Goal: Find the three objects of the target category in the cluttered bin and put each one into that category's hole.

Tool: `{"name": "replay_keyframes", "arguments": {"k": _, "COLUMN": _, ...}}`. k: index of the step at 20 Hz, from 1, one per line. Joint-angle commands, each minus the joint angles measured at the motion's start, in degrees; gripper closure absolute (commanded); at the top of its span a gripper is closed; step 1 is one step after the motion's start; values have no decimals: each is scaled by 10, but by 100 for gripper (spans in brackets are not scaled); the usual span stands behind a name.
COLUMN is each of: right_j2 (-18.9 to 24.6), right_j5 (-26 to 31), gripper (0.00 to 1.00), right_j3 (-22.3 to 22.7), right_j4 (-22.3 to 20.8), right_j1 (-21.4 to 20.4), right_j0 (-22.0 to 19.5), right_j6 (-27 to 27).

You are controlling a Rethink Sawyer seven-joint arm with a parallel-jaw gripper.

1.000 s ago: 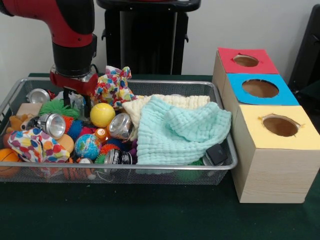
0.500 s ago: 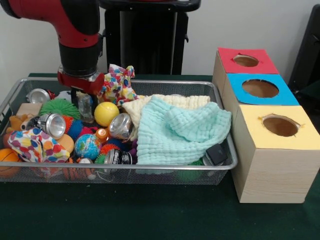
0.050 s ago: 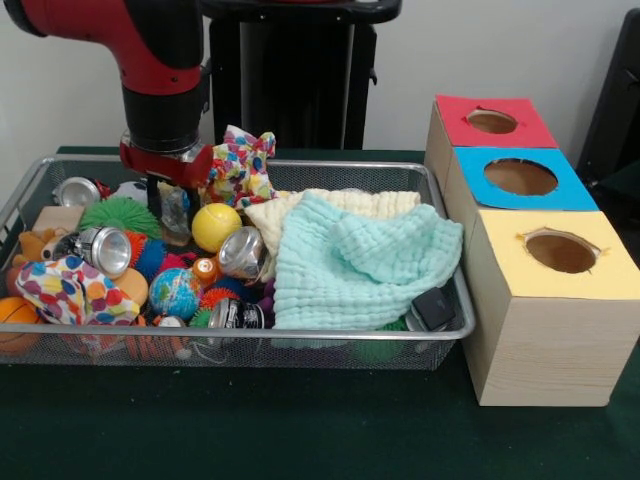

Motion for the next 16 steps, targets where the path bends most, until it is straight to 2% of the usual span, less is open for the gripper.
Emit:
{"name": "replay_keyframes", "arguments": {"k": 1, "right_j2": 42, "right_j5": 5, "gripper": 100, "right_j3": 29, "right_j4": 23, "right_j1": 20, "right_j0": 14, "right_j6": 50}}
{"name": "replay_keyframes", "arguments": {"k": 5, "right_j2": 28, "right_j5": -23, "gripper": 100, "right_j3": 26, "right_j4": 5, "right_j1": 17, "right_j0": 30, "right_j6": 54}}
{"name": "replay_keyframes", "arguments": {"k": 16, "right_j2": 24, "right_j5": -25, "gripper": 100, "right_j3": 14, "right_j4": 1, "right_j1": 15, "right_j0": 37, "right_j6": 42}}
